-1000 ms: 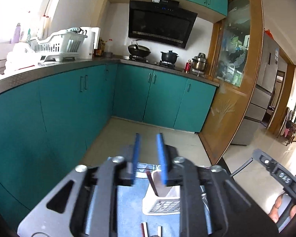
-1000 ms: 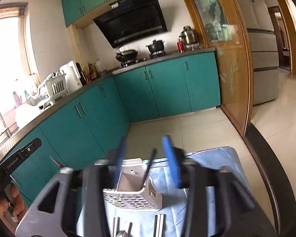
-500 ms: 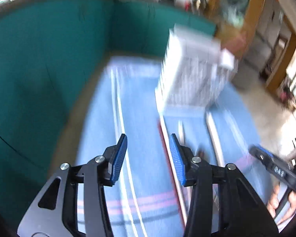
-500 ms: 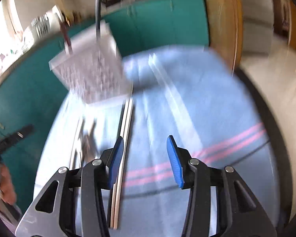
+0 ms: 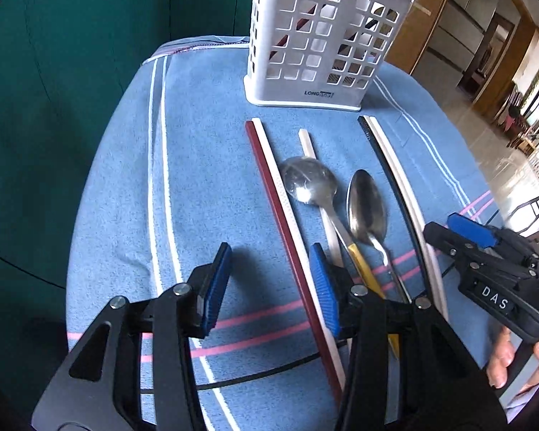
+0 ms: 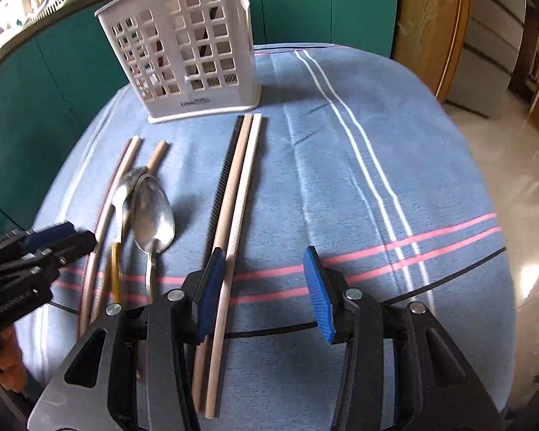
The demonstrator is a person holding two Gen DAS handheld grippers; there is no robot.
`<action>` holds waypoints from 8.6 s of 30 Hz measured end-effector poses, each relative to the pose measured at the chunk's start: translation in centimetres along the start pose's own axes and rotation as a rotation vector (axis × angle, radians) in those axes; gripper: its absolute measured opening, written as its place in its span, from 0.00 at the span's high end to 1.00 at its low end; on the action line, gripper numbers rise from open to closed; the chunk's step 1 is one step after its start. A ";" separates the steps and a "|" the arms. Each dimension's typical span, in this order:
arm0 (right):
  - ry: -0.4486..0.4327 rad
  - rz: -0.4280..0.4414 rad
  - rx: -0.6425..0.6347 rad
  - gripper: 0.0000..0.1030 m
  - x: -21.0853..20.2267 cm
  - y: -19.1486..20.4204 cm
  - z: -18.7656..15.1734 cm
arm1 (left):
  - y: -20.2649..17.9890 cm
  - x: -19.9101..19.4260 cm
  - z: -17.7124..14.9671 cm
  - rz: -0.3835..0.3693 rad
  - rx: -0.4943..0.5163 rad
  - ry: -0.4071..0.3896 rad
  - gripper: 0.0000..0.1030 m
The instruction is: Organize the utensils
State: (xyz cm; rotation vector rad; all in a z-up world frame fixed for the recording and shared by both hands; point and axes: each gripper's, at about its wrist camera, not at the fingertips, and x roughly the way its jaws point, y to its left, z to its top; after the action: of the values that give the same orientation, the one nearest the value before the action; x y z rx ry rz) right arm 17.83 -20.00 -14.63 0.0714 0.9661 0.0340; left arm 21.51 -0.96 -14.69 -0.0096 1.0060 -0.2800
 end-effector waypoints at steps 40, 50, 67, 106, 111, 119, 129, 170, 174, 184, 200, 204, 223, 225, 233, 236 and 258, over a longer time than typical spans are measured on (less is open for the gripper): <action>0.040 -0.024 0.031 0.82 -2.0 -3.1 -2.3 | 1.7 -0.1 0.1 0.039 -0.040 0.039 0.95; 0.047 0.025 0.025 0.94 -1.1 -2.5 -1.5 | 2.3 -0.4 -0.2 0.018 -0.077 0.072 0.95; 0.061 0.015 -0.012 0.75 -0.9 -2.1 -1.0 | 0.8 1.1 2.4 0.068 0.012 0.067 0.81; -0.276 0.085 -0.004 0.94 -13.1 -3.5 5.6 | 1.5 -8.2 8.5 0.047 -0.026 -0.209 0.94; -0.379 0.144 -0.004 0.94 -17.8 -4.2 6.1 | 1.3 -14.1 9.1 0.016 -0.036 -0.352 0.94; -0.514 0.206 -0.030 0.94 -22.0 -3.6 11.7 | -0.1 -21.2 14.1 0.025 0.003 -0.559 0.94; -0.831 0.173 0.050 0.93 -25.8 -1.5 22.0 | -3.1 -25.1 22.8 0.062 -0.040 -0.847 0.94; -0.565 0.149 0.123 0.47 -15.4 -6.4 7.2 | 2.4 -12.8 9.4 0.072 -0.104 -0.526 0.48; -0.289 0.076 0.025 0.49 -8.0 -4.1 2.3 | 2.6 -7.3 4.4 0.038 -0.074 -0.291 0.50; -0.025 0.111 -0.033 0.59 -0.3 0.5 -1.0 | -0.1 -0.9 -0.8 -0.043 0.025 -0.022 0.52; -0.017 0.115 0.023 0.70 -0.6 -1.1 -0.8 | 0.2 -0.5 -0.5 0.022 0.034 -0.031 0.61; -0.008 0.101 0.038 0.70 -0.7 -1.7 -1.0 | 0.2 -0.4 -0.6 0.027 0.039 -0.032 0.62; 0.017 0.036 0.038 0.94 -1.8 -2.7 -2.3 | 2.4 -1.2 -0.9 0.114 -0.013 0.019 0.94; 0.043 0.045 0.013 0.94 -2.6 -3.0 -3.1 | 2.4 -1.9 -1.4 0.079 -0.007 0.068 0.94; 0.027 0.047 -0.002 0.67 -4.4 -3.7 -3.9 | 2.9 -2.6 -1.5 0.097 -0.017 0.059 0.76; 0.013 0.059 0.007 0.67 -3.8 -3.6 -2.7 | 3.1 -1.9 -0.3 0.102 -0.025 0.049 0.76; 0.067 -0.035 -0.040 0.67 4.0 -1.6 5.1 | 1.2 3.6 6.1 0.207 0.033 0.067 0.55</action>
State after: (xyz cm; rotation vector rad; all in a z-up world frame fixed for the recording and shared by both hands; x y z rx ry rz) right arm 24.28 -21.62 -15.18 0.0166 1.0335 0.0235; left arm 28.69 -1.40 -14.51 0.1340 1.0601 -0.1074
